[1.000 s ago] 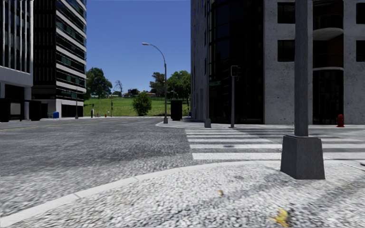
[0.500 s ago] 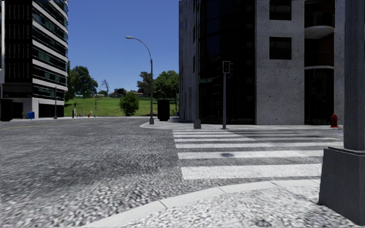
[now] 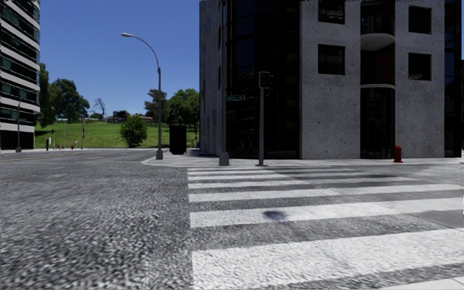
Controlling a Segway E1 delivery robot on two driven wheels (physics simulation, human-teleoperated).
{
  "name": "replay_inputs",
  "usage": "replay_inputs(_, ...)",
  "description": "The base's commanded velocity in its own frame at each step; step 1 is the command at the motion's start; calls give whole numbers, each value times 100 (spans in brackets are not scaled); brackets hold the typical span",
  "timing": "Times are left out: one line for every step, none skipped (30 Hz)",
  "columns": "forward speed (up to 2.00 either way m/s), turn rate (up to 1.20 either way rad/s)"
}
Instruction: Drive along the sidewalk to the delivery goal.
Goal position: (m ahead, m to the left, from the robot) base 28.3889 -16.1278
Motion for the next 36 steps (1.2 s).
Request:
replay_inputs(182,-44)
replay_inputs(179,-44)
replay_inputs(179,-44)
replay_inputs(178,-44)
replay_inputs(178,-44)
replay_inputs(177,-44)
replay_inputs(175,-44)
replay_inputs(172,-44)
replay_inputs(170,-44)
replay_inputs(169,-44)
replay_inputs(168,-44)
replay_inputs(168,-44)
replay_inputs(168,-44)
replay_inputs(168,-44)
replay_inputs(168,-44)
replay_inputs(168,-44)
replay_inputs(168,-44)
replay_inputs(168,-44)
replay_inputs(168,-44)
replay_inputs(168,-44)
replay_inputs(168,-44)
replay_inputs(168,-44)
replay_inputs(168,-44)
replay_inputs(168,-44)
replay_inputs(168,-44)
replay_inputs(168,-44)
replay_inputs(168,-44)
replay_inputs(168,-44)
replay_inputs(168,-44)
replay_inputs(168,-44)
replay_inputs(168,-44)
replay_inputs(168,-43)
replay_inputs(168,-43)
replay_inputs(168,-42)
replay_inputs(168,-37)
replay_inputs(168,-27)
